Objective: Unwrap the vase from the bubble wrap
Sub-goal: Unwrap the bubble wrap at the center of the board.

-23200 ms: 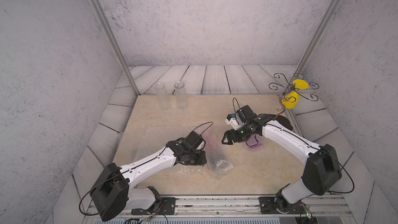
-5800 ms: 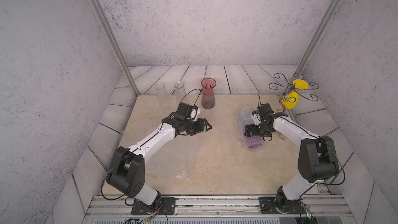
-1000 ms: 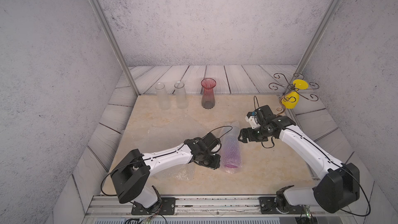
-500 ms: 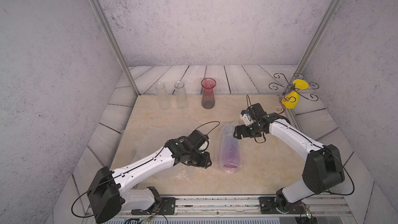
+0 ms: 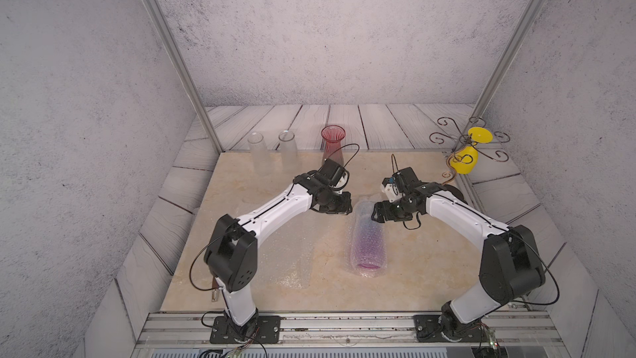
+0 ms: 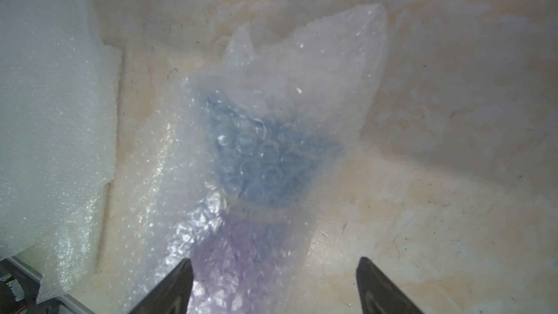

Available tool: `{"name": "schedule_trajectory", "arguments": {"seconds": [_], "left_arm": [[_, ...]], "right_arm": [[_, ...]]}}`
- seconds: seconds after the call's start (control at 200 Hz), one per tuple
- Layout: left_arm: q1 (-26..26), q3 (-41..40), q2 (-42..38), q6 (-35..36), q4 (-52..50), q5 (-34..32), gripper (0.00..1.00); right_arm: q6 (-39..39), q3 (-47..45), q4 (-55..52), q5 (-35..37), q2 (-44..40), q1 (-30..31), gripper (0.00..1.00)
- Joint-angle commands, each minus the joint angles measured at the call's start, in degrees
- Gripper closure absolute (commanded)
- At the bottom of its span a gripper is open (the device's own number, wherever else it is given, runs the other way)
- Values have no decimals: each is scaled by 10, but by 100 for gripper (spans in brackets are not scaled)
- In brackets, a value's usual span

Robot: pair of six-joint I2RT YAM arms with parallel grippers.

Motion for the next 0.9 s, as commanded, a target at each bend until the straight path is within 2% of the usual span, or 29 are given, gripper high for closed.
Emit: {"name": "schedule_trajectory", "arguments": {"seconds": [0.0,0.19,0.31,0.681,0.751,0.831,0.891], "left_arm": [[5,42,50,32,-33,-30,69],[12,72,102,37,-22,4,69],[11,55,110,14,12,26,69],[2,95,159,11,14,28,67],[3,94,158,6,21,14,75],[5,80,146,-2,41,12,97],[6,71,137,-4,48,8,100]], "right_arm": [[2,-9,7,-9,22,2,20],[-3,-12,8,-10,27,3,26],[-5,-12,7,-12,31,2,27],[-7,-17,6,-11,33,3,31],[-8,-16,6,-12,36,2,34],[-10,-18,6,-12,36,2,42],[-12,-22,5,-11,37,2,49]]}}
